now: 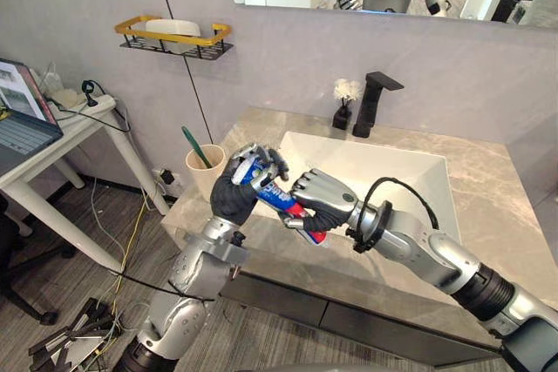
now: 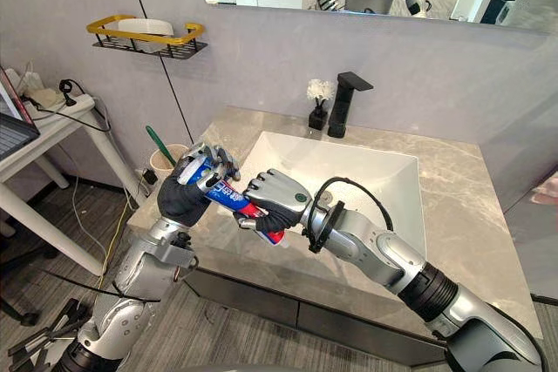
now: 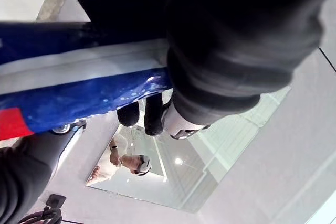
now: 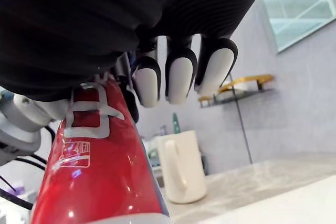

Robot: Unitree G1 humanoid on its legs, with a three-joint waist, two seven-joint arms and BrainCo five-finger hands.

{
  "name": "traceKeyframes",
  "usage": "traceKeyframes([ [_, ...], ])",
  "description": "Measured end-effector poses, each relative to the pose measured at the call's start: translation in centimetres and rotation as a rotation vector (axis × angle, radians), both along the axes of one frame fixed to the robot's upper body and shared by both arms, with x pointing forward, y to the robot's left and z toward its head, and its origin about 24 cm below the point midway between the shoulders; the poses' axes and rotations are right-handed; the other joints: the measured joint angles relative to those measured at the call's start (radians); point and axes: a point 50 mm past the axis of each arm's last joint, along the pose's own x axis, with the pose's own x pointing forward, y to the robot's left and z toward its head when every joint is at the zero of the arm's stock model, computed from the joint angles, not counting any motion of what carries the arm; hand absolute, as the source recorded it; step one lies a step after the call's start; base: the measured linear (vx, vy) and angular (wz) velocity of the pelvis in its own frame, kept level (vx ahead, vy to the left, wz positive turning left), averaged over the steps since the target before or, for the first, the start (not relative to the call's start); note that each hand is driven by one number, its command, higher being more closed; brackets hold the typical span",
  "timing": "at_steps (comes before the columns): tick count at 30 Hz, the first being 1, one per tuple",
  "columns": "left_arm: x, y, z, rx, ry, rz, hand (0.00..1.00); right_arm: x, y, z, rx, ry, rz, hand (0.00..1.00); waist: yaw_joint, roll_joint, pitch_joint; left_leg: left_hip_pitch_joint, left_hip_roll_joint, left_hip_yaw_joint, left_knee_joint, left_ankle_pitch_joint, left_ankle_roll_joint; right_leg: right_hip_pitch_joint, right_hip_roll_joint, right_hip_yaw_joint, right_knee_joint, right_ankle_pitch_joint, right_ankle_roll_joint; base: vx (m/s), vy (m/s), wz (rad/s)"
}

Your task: Organize washtable

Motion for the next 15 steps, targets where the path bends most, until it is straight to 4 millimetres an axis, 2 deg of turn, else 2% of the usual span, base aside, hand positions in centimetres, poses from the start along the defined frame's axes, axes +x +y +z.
traceKeyframes([
  [11, 0.4, -0.43, -0.25, -0.01, 0.013, -0.006, 1.0, 0.22, -0.16, -0.24, -0.008, -0.004, -0.017, 1.0, -0.002, 0.007, 0.012, 0.006, 0.0, 0.003, 0.0, 0.0, 0.0, -0.002, 0.0, 0.003, 0.0, 0.0, 0.0, 0.0, 0.0, 0.0],
  [12, 0.42, -0.4, -0.22, -0.011, 0.011, -0.004, 1.0, 0.24, -0.12, -0.23, -0.004, -0.005, -0.021, 0.0, -0.003, 0.008, 0.013, 0.007, 0.0, 0.003, 0.0, 0.0, 0.0, -0.002, 0.0, 0.003, 0.0, 0.0, 0.0, 0.0, 0.0, 0.0],
  [15, 0.45, -0.44, -0.15, -0.016, 0.009, -0.003, 1.0, 0.3, -0.18, -0.19, 0.02, 0.0, -0.036, 0.0, -0.006, 0.013, 0.017, 0.007, 0.0, 0.003, 0.0, 0.0, 0.0, -0.002, 0.0, 0.003, 0.001, 0.0, 0.0, 0.0, 0.0, 0.0],
])
